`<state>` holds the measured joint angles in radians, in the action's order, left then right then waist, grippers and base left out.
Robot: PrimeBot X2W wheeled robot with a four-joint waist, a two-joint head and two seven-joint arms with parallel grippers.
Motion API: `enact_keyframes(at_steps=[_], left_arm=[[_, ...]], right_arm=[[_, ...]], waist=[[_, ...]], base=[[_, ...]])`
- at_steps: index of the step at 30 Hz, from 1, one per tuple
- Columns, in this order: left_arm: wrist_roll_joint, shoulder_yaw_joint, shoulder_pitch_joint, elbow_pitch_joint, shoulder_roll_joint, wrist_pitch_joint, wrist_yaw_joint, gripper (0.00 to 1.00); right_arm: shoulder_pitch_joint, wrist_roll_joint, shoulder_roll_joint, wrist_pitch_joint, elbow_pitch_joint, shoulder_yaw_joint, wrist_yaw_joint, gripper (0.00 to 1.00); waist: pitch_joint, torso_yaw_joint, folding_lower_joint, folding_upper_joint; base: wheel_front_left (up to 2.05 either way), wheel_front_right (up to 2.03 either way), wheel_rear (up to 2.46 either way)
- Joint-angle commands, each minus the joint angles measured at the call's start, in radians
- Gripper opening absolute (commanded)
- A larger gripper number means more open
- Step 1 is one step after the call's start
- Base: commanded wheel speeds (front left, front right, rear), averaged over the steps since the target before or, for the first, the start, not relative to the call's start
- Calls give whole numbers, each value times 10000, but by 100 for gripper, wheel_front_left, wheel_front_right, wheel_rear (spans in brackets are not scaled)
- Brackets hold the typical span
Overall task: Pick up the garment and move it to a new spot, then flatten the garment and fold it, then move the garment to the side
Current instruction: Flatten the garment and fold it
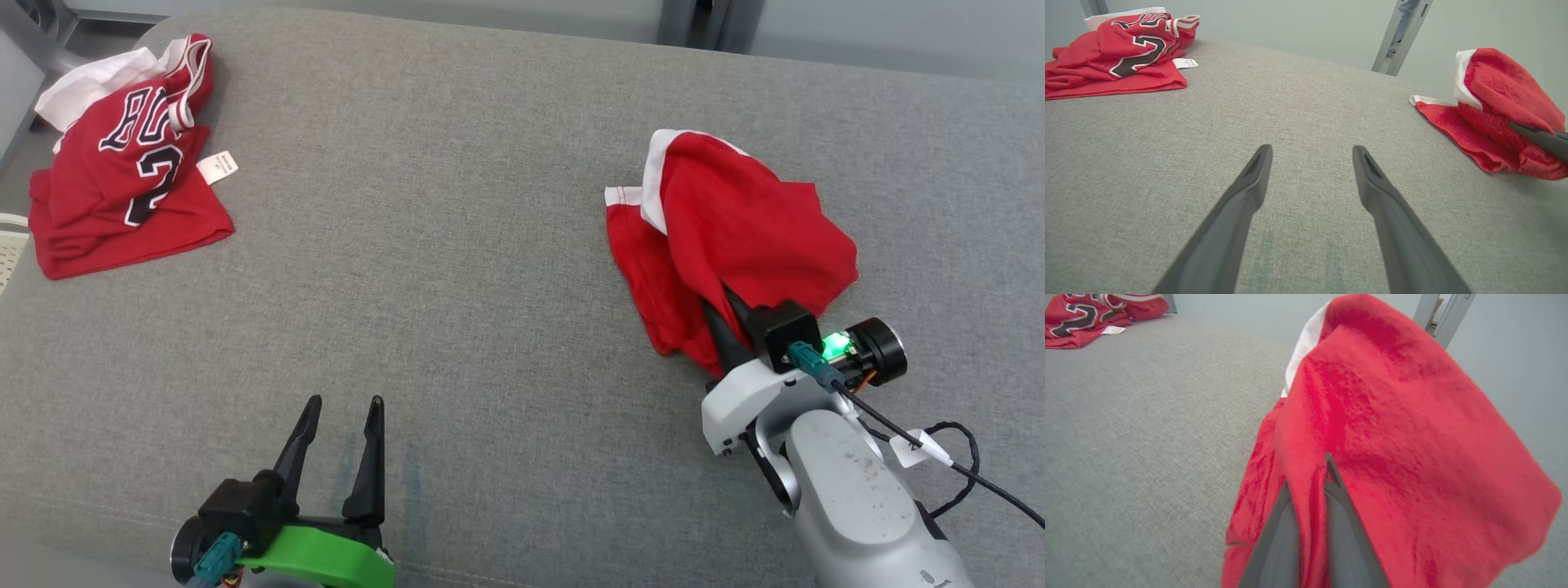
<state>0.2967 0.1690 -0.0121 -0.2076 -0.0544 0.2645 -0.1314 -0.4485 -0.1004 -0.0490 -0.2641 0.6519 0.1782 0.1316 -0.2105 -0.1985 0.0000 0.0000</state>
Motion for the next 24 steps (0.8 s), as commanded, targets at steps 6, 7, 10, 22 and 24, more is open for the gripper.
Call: enact_keyframes(at_steps=[6,7,10,22,24], left_arm=[[-163,77,211,-369,12,-3,13,100],[-167,120,259,-426,17,-3,13,100],[-128,210,342,-516,20,-3,13,100],[-181,-54,865,-500,29,-3,13,100],[-181,-7,795,-510,28,-1,13,100]], right_arm=[[19,1069,-26,-6,-1740,1599,-16,0],[-192,1375,-14,-6,-2066,2019,-16,0],[-843,2014,-9,-16,-2815,2985,-16,0],[-613,3937,-99,-16,-2729,2146,-17,100],[-179,3505,-359,-17,-2061,1320,-17,100]], waist=[[563,110,0,0],[672,70,0,0],[939,-88,0,0],[1226,86,0,0],[1152,208,0,0]], base=[[0,0,0],[0,0,0],[0,0,0],[0,0,0],[0,0,0]])
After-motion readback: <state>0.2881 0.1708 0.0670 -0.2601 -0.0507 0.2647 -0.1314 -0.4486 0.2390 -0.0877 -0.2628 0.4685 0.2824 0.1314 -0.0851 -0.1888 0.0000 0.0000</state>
